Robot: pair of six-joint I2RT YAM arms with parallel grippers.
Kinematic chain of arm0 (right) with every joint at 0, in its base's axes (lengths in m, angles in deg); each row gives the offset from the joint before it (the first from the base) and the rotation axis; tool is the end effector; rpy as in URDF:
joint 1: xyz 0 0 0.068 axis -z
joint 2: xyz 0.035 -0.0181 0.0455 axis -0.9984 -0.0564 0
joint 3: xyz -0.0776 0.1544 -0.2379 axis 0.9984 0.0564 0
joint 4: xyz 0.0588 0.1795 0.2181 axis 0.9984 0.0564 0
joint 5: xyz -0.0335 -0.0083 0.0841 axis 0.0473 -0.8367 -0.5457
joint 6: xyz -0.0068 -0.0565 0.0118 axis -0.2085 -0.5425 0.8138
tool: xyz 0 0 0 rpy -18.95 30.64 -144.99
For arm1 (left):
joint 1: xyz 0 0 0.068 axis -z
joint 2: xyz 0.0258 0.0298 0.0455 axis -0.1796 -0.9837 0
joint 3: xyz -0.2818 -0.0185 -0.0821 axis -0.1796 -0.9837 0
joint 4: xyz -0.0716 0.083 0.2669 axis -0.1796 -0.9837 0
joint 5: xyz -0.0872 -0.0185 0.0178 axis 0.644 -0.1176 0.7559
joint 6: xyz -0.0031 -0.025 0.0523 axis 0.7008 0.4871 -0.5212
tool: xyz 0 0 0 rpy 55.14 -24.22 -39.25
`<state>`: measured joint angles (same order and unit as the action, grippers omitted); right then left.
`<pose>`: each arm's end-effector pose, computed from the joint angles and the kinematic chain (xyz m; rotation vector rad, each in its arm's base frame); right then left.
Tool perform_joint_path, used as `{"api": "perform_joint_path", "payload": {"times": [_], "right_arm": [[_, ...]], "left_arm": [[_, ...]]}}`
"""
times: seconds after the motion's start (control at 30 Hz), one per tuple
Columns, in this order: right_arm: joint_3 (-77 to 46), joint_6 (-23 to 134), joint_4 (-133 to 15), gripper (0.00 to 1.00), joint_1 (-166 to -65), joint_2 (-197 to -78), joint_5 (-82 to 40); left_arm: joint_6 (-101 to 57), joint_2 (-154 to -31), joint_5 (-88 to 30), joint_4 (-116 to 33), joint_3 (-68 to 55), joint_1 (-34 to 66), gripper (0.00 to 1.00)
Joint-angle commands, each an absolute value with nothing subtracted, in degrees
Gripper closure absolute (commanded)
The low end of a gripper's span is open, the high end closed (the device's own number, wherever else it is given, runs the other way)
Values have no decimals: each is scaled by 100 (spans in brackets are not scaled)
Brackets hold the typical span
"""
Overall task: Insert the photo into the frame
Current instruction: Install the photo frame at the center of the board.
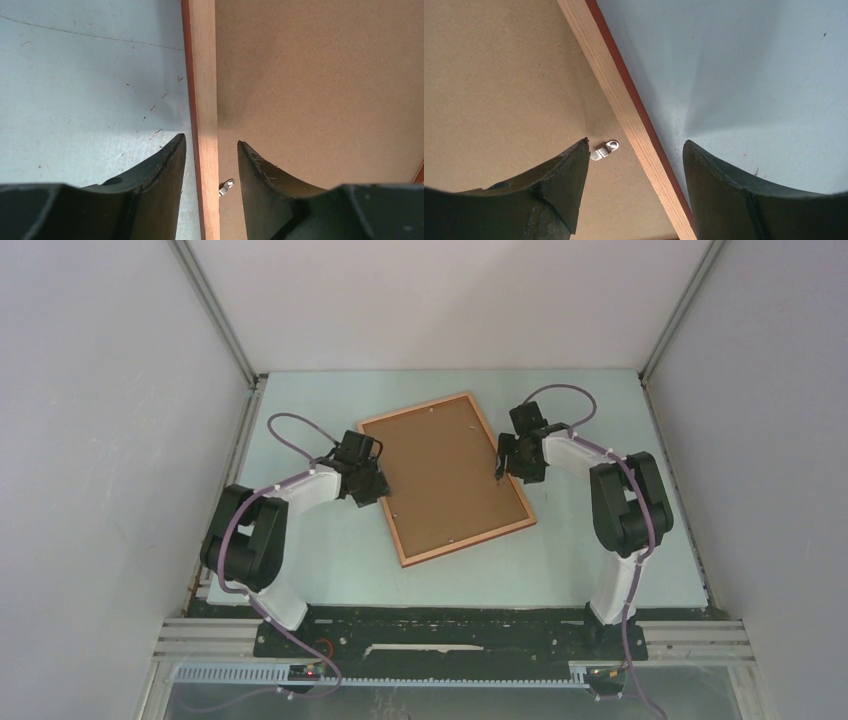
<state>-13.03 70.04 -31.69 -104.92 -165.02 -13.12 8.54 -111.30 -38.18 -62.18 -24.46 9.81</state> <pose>0.4004 0.1308 0.1710 0.0748 2.6919 0.1992 0.3291 -0.1200 0.1680 -0.5105 2.5947 -0.3628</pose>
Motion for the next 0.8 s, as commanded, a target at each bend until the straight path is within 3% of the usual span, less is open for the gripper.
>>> {"api": "perform_joint_path", "payload": {"times": [0.0,0.27,0.47,0.7,0.77], "right_arm": [[-1679,7203,-2894,25,-10642,-16684,-811],[-2010,7017,-2421,30,-10798,-16980,-666],[-1929,6865,-2318,39,-10810,-16934,-765],[-1775,6592,-2430,63,-10656,-16890,-1139],[-1731,6482,-2494,66,-10578,-16884,-1300]], "left_arm": [[954,-11100,-3771,-6079,-2513,943,52],[962,-11107,-3767,-6071,-2511,935,53],[980,-11117,-3768,-6071,-2515,910,54],[1006,-11141,-3602,-6036,-2549,857,55],[1007,-11144,-3593,-6036,-2549,855,56]]}}
